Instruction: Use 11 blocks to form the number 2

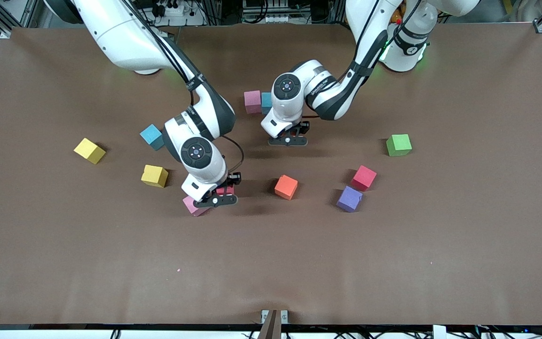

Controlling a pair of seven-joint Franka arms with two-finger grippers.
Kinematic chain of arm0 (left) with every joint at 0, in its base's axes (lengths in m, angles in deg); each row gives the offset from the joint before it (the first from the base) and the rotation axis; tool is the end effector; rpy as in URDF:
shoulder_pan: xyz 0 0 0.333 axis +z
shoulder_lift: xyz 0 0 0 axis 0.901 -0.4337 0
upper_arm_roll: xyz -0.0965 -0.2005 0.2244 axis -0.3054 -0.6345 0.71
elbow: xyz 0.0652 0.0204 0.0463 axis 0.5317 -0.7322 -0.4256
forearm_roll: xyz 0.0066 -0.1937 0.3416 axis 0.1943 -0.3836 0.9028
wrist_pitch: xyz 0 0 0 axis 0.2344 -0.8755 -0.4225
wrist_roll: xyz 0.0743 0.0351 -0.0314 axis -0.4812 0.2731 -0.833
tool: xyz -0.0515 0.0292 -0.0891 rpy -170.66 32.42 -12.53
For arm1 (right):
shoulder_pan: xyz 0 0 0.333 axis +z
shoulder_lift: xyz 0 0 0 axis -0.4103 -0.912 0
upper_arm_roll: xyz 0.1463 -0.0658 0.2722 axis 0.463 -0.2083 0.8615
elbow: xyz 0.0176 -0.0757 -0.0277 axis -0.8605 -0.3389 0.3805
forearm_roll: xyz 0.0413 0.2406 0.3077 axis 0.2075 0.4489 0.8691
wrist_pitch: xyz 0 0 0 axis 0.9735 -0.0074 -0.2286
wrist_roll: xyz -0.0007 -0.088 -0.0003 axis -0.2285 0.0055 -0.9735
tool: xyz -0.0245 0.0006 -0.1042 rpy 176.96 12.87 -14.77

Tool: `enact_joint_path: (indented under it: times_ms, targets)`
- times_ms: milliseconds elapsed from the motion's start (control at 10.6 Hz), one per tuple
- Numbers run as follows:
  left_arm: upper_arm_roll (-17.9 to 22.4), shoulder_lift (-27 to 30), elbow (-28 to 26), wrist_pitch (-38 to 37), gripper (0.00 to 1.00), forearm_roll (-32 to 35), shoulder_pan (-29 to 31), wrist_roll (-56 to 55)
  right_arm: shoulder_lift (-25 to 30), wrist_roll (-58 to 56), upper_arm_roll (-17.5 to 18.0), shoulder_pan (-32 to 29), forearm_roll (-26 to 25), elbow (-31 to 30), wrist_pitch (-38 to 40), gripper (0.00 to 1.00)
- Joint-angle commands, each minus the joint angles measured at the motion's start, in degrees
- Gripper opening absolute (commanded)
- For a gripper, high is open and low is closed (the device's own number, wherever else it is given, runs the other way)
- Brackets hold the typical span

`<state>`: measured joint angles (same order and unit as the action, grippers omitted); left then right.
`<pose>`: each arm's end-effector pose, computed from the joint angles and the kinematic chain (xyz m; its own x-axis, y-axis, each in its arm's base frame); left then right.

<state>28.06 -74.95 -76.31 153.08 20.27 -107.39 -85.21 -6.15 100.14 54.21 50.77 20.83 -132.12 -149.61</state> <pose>0.3786 -0.4830 0.2069 0.9928 -0.0400 -0.1128 -0.0438 -0.9985 -0.0316 0.5879 0.3584 0.2566 0.9859 0.1426 -0.0877 0.1435 -0.9896 0.0040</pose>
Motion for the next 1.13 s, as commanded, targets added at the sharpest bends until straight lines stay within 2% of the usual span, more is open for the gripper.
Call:
enact_joint_path:
  times_ms: [0,471,1036]
  targets:
    - [0.69,-0.67,1.38,-0.99,0.31,0.66,-1.02,-1.57,3.78,-4.49,1.1,-0.8,1.14,-5.14,-0.25,0.58]
    - [0.6,-1.37,1.38,-0.91,0.36,0.75,-1.02,-4.2,7.12,-24.43,1.1,-2.02,1.14,-9.8,-0.25,0.6]
    - [0.6,-1.9,0.94,-1.0,0.4,0.75,-2.16,-5.34,9.76,-42.45,1.01,-1.67,1.05,-10.25,3.26,0.6]
